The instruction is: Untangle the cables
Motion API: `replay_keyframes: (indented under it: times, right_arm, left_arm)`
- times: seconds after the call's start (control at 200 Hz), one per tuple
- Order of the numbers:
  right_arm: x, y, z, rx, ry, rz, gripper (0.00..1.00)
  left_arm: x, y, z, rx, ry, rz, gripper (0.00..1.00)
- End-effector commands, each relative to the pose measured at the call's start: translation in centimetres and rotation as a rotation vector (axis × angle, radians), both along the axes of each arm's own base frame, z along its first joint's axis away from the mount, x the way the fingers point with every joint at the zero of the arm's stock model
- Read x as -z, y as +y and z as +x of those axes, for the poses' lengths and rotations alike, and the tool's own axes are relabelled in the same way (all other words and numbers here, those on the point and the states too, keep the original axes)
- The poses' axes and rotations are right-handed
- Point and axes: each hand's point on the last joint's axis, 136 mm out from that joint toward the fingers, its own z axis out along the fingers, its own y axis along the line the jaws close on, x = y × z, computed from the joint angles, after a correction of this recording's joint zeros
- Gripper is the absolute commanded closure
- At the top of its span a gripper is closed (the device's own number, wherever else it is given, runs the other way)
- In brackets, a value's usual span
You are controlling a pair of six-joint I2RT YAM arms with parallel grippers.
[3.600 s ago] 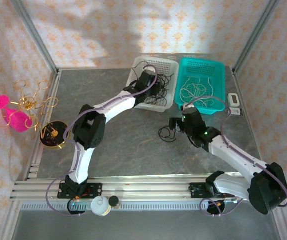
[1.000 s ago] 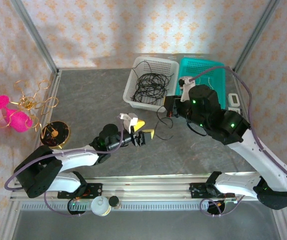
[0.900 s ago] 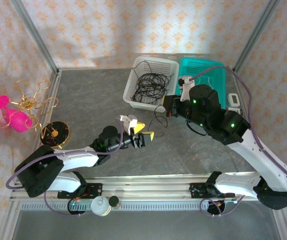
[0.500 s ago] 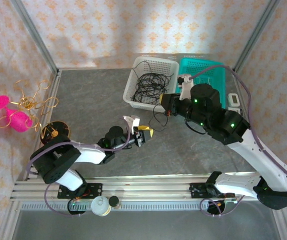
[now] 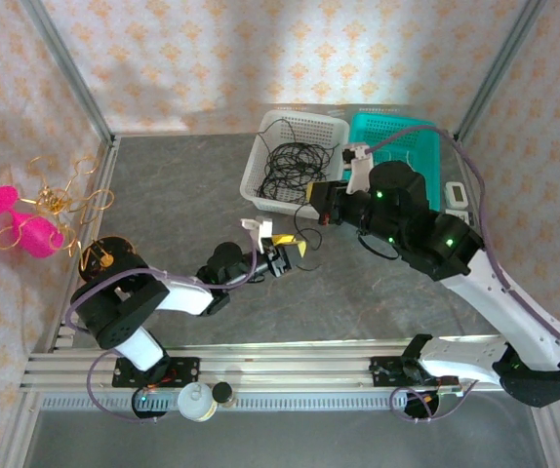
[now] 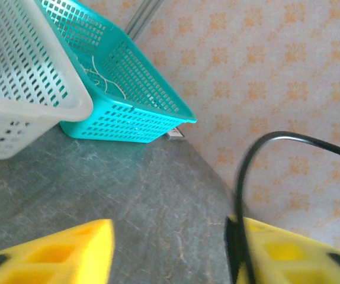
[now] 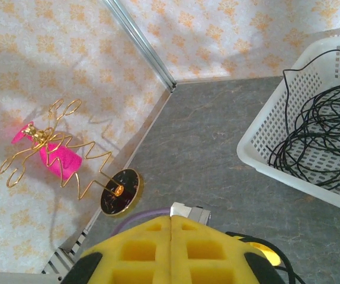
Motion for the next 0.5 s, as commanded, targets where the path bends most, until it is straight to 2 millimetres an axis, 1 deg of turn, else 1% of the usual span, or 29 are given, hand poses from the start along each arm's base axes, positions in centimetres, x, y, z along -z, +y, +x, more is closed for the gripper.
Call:
replay_keyframes:
  times: [0.0, 0.025, 0.065, 0.18, 0.26, 0.37, 0.47, 0.496]
  right_arm:
    - [-2.5, 0.3, -0.3, -0.017, -0.051, 0.058, 1.00]
    - [-2.7, 0.1, -0.3, -0.013, -0.055, 0.059, 1.00]
    - [-3.0, 0.0, -0.3, -0.006, -0.065, 0.058, 1.00]
    - [-4.1, -0.7, 0.1, 0.030, -0.110, 0.054, 1.00]
    - [-5.3, -1.6, 0.8, 0.079, -0.167, 0.038, 1.00]
    - [-7.1, -3.2, 2.2, 0.183, -0.260, -0.020, 1.00]
    - [-8.9, -4.4, 3.7, 0.274, -0.331, -0.060, 1.00]
    - [-9.7, -4.8, 4.0, 0.297, -0.350, -0.057, 1.00]
  left_arm:
    - [-1.8, -0.8, 0.0, 0.025, -0.047, -0.055, 0.63]
    - [-1.7, -0.7, -0.1, 0.026, -0.045, -0.056, 0.67]
    - [-1.6, -0.7, -0.1, 0.024, -0.045, -0.057, 0.76]
    - [-0.6, -0.3, -0.1, 0.009, -0.026, -0.032, 1.00]
    - [0.3, 0.0, -0.3, 0.001, -0.012, -0.009, 1.00]
    - [1.4, 0.5, -0.7, -0.003, 0.009, 0.020, 1.00]
    - [2.0, 0.9, -1.2, -0.002, 0.022, 0.037, 1.00]
    - [2.2, 1.0, -1.3, -0.005, 0.028, 0.042, 1.00]
